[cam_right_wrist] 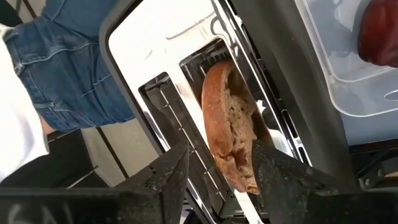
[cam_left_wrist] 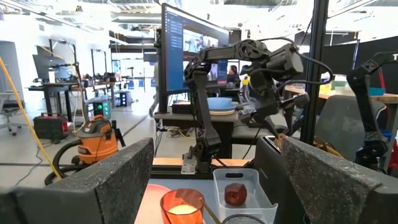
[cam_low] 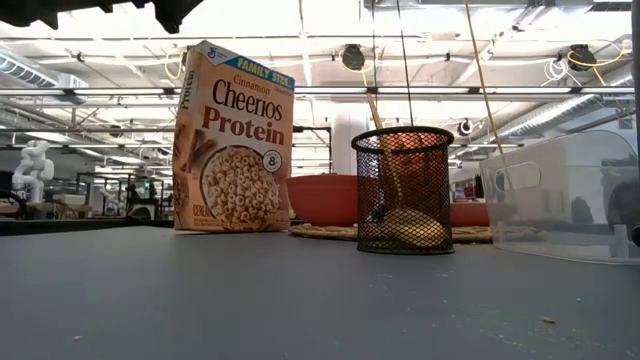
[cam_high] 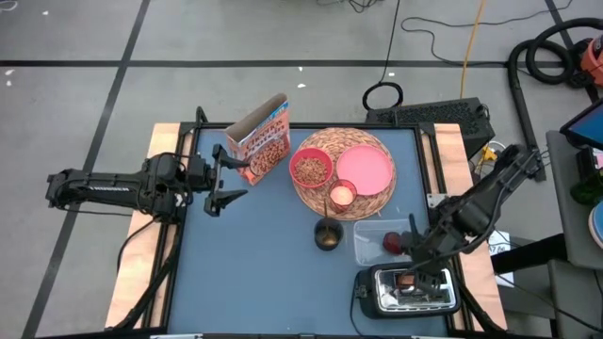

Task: Arrange a breakfast setting
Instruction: Put the toasted bread on the pink plate

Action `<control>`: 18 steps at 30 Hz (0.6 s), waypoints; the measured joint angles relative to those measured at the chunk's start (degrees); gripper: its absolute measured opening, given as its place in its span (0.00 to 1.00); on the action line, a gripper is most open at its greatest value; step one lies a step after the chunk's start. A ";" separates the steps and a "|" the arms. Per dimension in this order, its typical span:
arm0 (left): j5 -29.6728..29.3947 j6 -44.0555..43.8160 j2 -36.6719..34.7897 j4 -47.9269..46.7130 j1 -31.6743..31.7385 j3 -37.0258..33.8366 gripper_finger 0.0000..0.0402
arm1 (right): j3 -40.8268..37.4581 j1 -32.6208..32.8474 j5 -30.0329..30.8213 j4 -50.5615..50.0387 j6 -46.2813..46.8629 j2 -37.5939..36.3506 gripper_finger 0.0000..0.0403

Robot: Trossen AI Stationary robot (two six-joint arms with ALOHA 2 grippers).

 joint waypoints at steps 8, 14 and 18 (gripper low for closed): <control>0.00 0.01 0.02 0.00 0.00 0.00 0.89 | 0.00 0.03 -0.02 0.95 -0.30 1.43 0.41; 0.00 0.02 0.01 0.00 0.00 0.00 0.89 | 0.00 0.03 -0.02 0.96 -0.43 2.26 0.41; -0.02 0.02 0.00 0.00 0.00 0.00 0.89 | 0.00 0.03 -0.02 1.15 -0.43 2.68 0.41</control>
